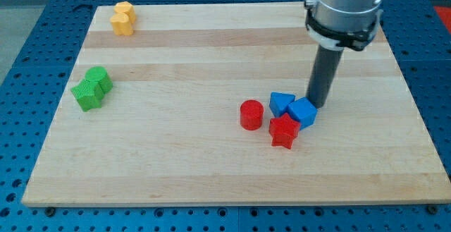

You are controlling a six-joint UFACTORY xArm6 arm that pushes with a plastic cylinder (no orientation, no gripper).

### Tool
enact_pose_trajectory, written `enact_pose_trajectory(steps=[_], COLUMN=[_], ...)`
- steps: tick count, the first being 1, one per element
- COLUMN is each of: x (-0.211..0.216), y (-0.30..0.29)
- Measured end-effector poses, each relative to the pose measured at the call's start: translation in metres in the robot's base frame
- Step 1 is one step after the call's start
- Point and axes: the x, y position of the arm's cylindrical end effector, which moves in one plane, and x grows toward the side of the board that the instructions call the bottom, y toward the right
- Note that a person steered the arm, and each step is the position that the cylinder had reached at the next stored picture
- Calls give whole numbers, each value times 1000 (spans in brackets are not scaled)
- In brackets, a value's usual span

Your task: Move the blue cube along with blue triangle closer to the red star

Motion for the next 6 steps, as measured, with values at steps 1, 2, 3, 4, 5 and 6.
enact_pose_trajectory(steps=[1, 2, 3, 4, 5, 6], x=[3, 16, 22, 22, 22, 22], y=[28, 26, 9, -4, -12, -15])
